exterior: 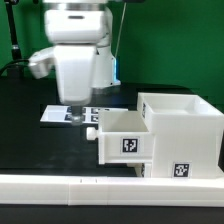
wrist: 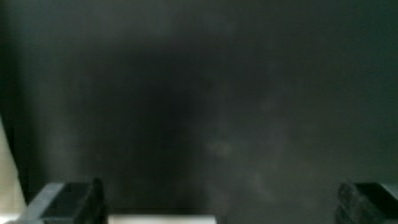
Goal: Assemble drawer
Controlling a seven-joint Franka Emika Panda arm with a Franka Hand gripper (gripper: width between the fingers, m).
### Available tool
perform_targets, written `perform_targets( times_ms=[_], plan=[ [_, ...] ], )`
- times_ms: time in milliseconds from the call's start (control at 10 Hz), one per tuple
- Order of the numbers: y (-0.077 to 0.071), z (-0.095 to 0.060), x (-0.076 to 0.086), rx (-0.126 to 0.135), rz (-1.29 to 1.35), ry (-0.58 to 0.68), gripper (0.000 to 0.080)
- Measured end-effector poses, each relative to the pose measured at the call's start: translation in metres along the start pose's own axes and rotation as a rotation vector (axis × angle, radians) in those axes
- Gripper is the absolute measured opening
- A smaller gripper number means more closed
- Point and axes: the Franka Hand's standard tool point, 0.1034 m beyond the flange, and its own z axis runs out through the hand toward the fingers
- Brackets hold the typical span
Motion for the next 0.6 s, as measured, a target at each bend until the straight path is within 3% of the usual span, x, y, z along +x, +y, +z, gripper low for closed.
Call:
perform_targets(
  times_ms=[300,600],
  plan=[
    [-0.003,0.005,-0.027,0.022,-0.002,0.054,0.0648],
    [-0.002,0.013,-0.007,0.032,-0.001,0.065,0.0648]
  ],
)
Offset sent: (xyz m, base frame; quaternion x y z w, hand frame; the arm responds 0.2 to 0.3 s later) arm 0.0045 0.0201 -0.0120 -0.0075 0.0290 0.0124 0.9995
